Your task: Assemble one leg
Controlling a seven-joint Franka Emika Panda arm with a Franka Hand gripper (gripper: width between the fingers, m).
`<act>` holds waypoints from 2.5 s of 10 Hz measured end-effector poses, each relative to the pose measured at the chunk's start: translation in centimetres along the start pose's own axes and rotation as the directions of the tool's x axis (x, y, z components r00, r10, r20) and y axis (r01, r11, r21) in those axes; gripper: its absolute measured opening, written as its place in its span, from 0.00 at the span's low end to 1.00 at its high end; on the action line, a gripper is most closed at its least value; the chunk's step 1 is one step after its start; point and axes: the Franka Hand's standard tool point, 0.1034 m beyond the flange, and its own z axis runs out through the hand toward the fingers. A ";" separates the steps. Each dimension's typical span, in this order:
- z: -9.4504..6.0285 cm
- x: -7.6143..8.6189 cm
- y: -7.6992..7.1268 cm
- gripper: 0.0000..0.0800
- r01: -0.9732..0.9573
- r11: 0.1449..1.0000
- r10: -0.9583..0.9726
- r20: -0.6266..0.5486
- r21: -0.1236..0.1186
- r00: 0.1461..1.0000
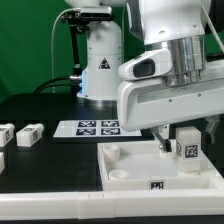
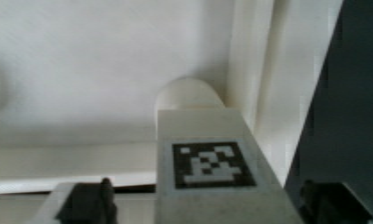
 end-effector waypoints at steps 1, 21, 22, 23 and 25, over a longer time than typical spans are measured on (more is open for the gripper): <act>0.0 0.0 0.0 0.48 0.000 1.000 0.000 0.000 0.000 1.000; 0.4 0.0 -0.9 0.78 -0.978 0.195 0.979 0.053 0.071 0.199; 0.4 0.0 -1.0 0.81 -0.935 0.348 0.936 0.036 0.073 0.351; 0.4 0.1 -1.2 0.81 -0.865 0.497 0.867 0.015 0.069 0.499; 0.3 0.3 -1.7 0.81 -0.702 0.711 0.702 0.008 0.042 0.712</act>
Offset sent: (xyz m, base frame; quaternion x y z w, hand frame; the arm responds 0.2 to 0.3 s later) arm 0.0000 0.0000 0.0000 0.0000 0.0000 0.0000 1.0000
